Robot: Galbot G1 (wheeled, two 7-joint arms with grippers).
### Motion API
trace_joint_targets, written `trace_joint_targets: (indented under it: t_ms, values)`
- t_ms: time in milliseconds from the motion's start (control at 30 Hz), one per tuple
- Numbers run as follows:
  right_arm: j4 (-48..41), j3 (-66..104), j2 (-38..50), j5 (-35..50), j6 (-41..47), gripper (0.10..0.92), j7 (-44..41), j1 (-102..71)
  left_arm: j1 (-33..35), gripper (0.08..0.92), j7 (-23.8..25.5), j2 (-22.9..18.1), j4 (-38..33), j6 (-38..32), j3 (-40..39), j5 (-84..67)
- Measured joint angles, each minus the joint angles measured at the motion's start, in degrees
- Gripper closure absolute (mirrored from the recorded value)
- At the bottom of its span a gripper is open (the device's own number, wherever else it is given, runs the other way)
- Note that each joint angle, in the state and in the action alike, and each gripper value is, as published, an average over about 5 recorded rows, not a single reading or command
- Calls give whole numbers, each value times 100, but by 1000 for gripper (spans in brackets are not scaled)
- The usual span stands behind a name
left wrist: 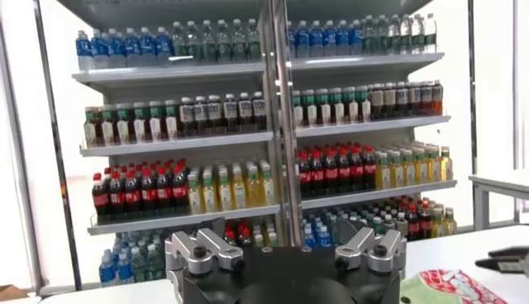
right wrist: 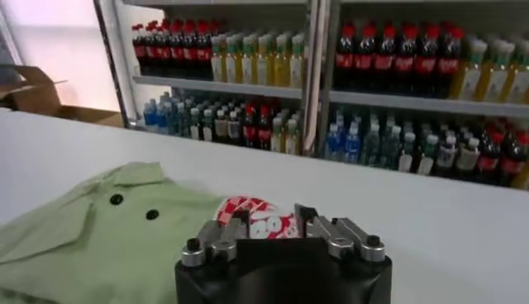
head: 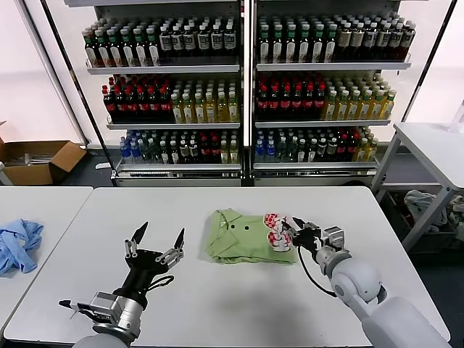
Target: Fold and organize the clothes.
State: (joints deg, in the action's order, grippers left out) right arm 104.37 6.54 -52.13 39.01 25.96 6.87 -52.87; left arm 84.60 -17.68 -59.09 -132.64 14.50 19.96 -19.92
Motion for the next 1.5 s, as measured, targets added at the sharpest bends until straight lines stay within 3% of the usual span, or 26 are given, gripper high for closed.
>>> trace_joint_targets:
  t_ms: [400, 500, 1067, 1500]
  values:
    - [903, 1015, 417, -414, -1089, 250, -4, -982, 154, 177, 96, 124, 43, -212, 62, -86]
    - [1305, 1539, 419, -474, -1411, 210, 200, -1635, 193, 177, 152, 182, 94, -367, 55, -108]
    - [2254, 3247, -584, -1337, -4261, 203, 707, -5368, 724, 177, -58, 488, 712, -1656, 248, -53]
    - [2225, 3376, -786, -1624, -5107, 203, 759, -6220, 1136, 177, -157, 523, 738, -2025, 294, -38]
